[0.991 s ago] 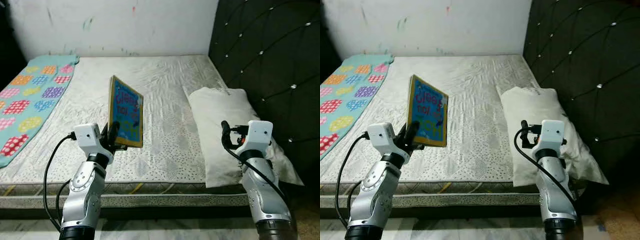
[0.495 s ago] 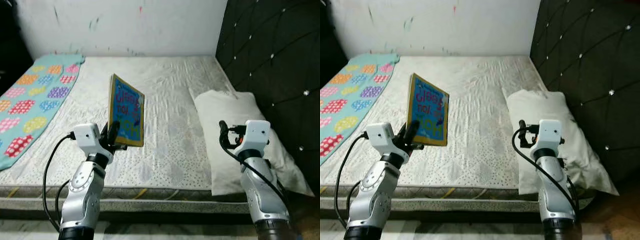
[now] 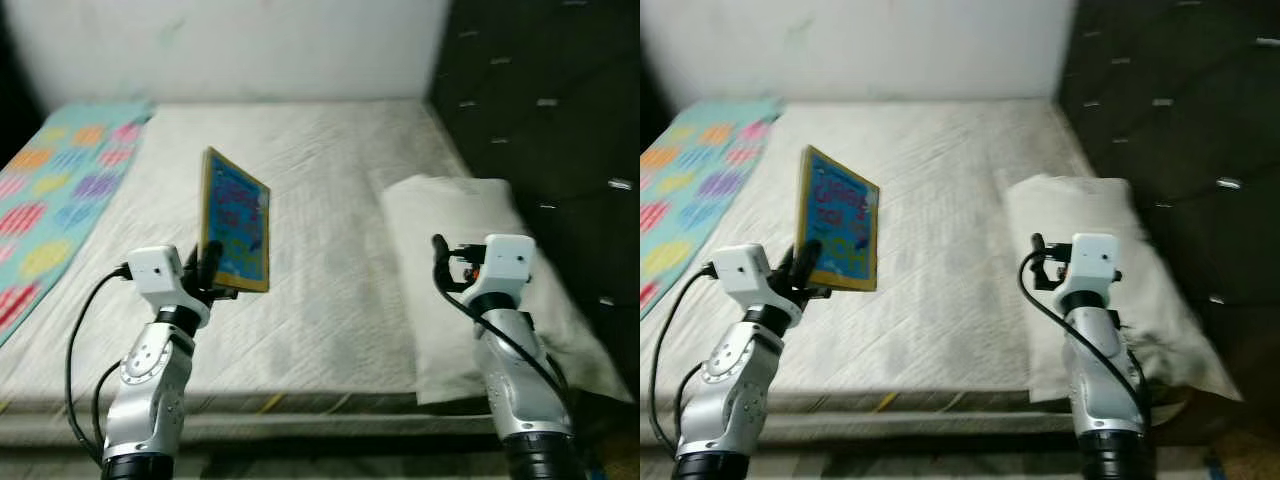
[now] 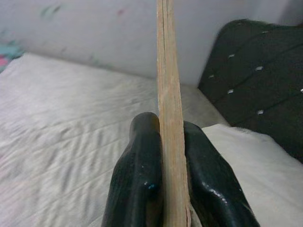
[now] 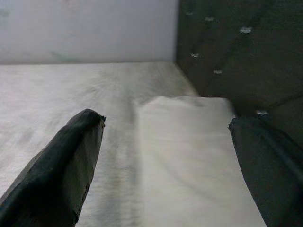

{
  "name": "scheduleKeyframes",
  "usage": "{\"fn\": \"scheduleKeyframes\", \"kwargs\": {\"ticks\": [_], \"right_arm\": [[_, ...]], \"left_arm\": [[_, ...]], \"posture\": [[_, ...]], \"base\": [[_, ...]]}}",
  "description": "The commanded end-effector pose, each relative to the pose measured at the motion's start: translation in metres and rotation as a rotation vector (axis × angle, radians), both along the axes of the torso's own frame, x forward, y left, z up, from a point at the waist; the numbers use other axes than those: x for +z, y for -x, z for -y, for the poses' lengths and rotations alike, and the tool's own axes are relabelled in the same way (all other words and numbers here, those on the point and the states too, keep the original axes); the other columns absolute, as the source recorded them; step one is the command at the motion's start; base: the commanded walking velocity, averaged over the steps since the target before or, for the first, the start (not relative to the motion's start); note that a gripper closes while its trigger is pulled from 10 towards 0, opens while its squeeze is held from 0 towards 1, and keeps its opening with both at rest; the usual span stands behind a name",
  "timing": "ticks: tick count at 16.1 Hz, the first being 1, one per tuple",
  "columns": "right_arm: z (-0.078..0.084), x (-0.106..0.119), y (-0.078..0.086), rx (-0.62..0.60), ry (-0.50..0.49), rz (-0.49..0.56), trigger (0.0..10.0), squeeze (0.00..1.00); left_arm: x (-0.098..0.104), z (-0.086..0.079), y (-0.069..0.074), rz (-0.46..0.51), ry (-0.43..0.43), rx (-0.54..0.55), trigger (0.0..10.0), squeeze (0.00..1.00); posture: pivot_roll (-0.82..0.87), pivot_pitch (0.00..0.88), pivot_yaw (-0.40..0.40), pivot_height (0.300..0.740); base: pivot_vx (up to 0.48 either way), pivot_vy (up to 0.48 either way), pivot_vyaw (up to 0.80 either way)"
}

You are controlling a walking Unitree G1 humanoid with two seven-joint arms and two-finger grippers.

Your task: Clean up the room

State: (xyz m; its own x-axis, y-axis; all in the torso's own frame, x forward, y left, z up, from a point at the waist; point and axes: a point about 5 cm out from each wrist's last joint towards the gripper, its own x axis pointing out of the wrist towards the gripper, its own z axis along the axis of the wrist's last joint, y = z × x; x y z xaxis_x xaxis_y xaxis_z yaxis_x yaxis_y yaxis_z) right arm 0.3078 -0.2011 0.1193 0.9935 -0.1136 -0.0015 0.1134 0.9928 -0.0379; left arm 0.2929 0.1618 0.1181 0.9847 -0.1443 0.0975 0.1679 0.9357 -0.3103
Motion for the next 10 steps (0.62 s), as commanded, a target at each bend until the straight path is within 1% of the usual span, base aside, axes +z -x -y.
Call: {"fn": "scheduleKeyframes", "kwargs": {"ticks": [1,8,10], "right_arm": [[-0.0039,0.0049,-0.0032,0.005,-0.007,0.019,10.0,0.0],[-0.0025,0.0049,-0.0043,0.001,-0.004,0.021,10.0,0.0],[-0.0026,0.0046,-0.0042,0.002,-0.003,0.021,10.0,0.0]], "left_arm": [[0.0102,0.0015,-0.0006,0.051,-0.017,-0.016,10.0,0.0],[0.0098,0.0013,-0.0016,0.046,-0.018,-0.011,10.0,0.0],[0.0092,0.0013,-0.0016,0.042,-0.011,-0.009,10.0,0.0]], "posture": [[-0.1,0.0,0.033,0.74],[-0.1,0.0,0.035,0.74],[-0.1,0.0,0.034,0.74]], "base": [[0.3,0.0,0.0],[0.28,0.0,0.0],[0.0,0.0,0.0]]}}
